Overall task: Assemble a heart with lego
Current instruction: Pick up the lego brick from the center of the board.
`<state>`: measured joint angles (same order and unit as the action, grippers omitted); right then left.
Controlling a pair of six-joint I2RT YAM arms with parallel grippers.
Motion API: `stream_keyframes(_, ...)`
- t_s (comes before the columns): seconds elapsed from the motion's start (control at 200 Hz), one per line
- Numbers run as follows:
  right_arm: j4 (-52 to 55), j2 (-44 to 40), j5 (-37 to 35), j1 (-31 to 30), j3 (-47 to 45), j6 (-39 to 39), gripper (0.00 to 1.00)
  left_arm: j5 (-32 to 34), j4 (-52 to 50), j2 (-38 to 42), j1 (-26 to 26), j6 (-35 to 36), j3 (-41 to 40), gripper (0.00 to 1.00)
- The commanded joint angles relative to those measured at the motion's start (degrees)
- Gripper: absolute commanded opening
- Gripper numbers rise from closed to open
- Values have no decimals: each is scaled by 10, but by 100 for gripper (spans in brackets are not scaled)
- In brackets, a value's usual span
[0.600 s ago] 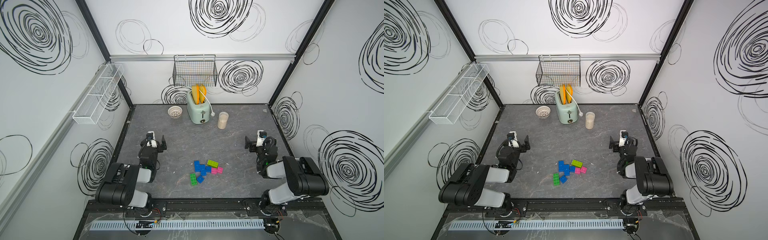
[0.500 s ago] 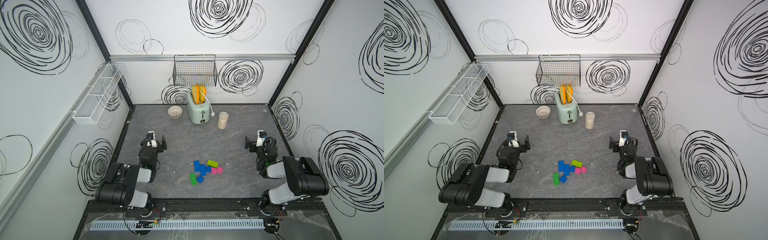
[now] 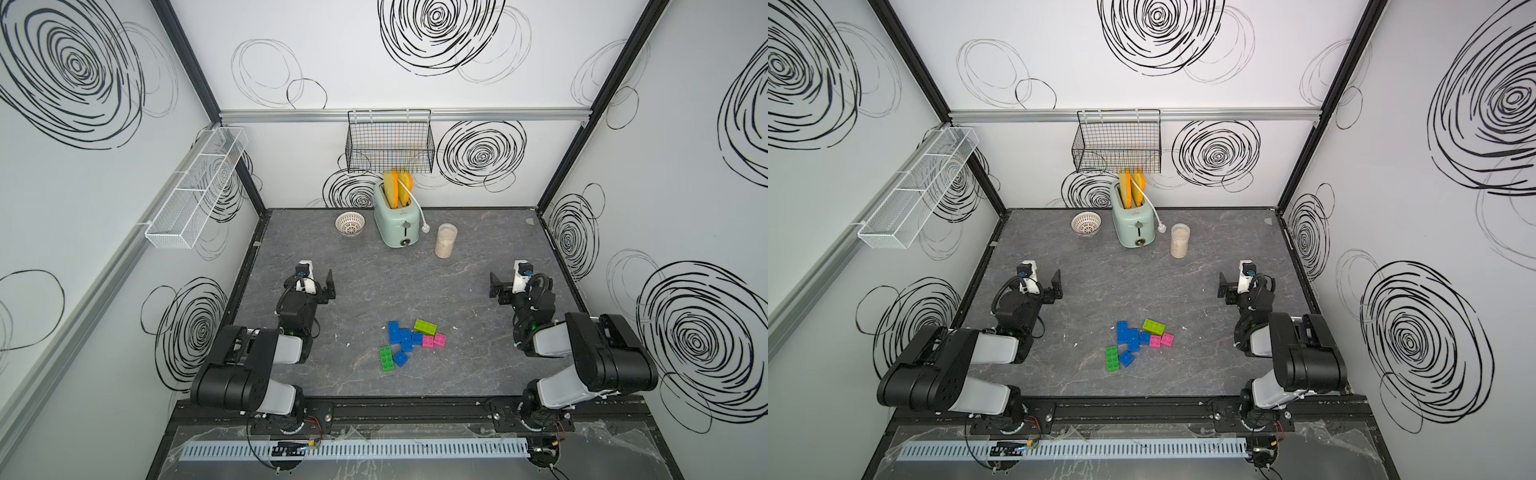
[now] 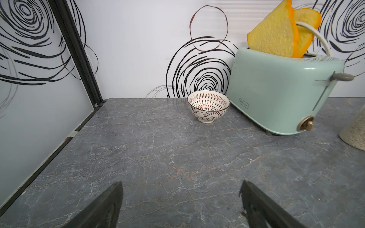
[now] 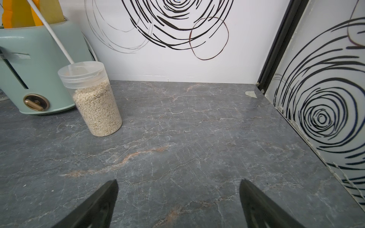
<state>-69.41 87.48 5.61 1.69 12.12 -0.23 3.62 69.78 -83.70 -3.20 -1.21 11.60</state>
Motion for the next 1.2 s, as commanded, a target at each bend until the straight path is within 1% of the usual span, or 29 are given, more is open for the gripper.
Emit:
stream_keyframes(0.0, -9, -7, 4, 1, 6, -1, 99, -10, 21, -1, 7, 10, 11, 97)
stream_keyframes(0.225, -9, -7, 3, 1, 7, -2, 99, -13, 17, 6, 3, 15, 11, 97)
stream_keyframes(0.29, -9, -7, 3, 1, 7, -2, 99, 24, -28, 28, -14, 23, 26, 97)
stream_keyframes(0.355, -9, -7, 3, 1, 6, -3, 99, 81, -91, 58, -33, 22, 46, 97)
stream_keyframes(0.415, -9, -7, 2, 1, 7, -2, 99, 149, -153, 84, -58, 12, 63, 97)
stream_keyframes(0.455, -10, -7, 2, 1, 6, -2, 99, 211, -192, 102, -82, -3, 75, 97)
stream_keyframes(0.49, -9, -7, 2, 0, 7, -3, 99, 285, -214, 112, -108, -23, 82, 97)
stream_keyframes(0.505, -9, -7, 2, 1, 6, -2, 99, 313, -217, 114, -120, -19, 83, 97)
stream_keyframes(0.565, -8, -7, 1, 0, 7, -2, 99, 487, -238, 117, -190, -4, 101, 97)
stream_keyframes(0.58, -8, -7, 2, 0, 8, -2, 99, 521, -249, 117, -207, -4, 109, 97)
stream_keyframes(0.585, -9, -7, 2, 0, 8, -1, 99, 521, -254, 117, -217, -5, 112, 97)
stream_keyframes(0.615, -8, -6, 1, 0, 8, -2, 99, 571, -284, 118, -241, -11, 128, 97)
stream_keyframes(0.645, -8, -7, 1, 0, 7, -2, 99, 599, -325, 119, -263, -26, 146, 97)
stream_keyframes(0.665, -8, -7, 1, -1, 8, -2, 99, 616, -351, 120, -276, -44, 157, 97)
stream_keyframes(0.695, -8, -6, 2, 0, 8, -1, 99, 638, -418, 120, -295, -89, 176, 97)
stream_keyframes(0.77, -8, -6, 1, -1, 8, -1, 99, 642, -593, 117, -337, -224, 233, 97)
stream_keyframes(0.785, -8, -6, 1, 0, 8, -1, 99, 645, -631, 115, -346, -266, 245, 97)
stream_keyframes(0.81, -8, -6, 1, 0, 8, -1, 99, 647, -687, 111, -362, -314, 263, 97)
stream_keyframes(0.845, -8, -6, 0, 0, 8, -2, 99, 642, -746, 104, -389, -363, 286, 97)
stream_keyframes(0.925, -8, -7, 0, 0, 7, -1, 99, 648, -824, 88, -458, -418, 317, 97)
stream_keyframes(0.995, -8, -6, 1, 0, 8, -1, 99, 656, -874, 78, -521, -449, 334, 97)
stream_keyframes(1.06, -4, -5, 3, 1, 10, -1, 99, 645, -926, 70, -564, -489, 350, 97)
stream_keyframes(1.101, -4, -5, 2, 0, 11, -2, 99, 628, -948, 68, -587, -503, 356, 97)
stream_keyframes(1.146, -4, -6, -1, -2, 10, -4, 99, 607, -958, 70, -613, -502, 358, 97)
stream_keyframes(1.196, -5, -6, 0, -2, 9, -3, 99, 599, -964, 76, -643, -505, 351, 97)
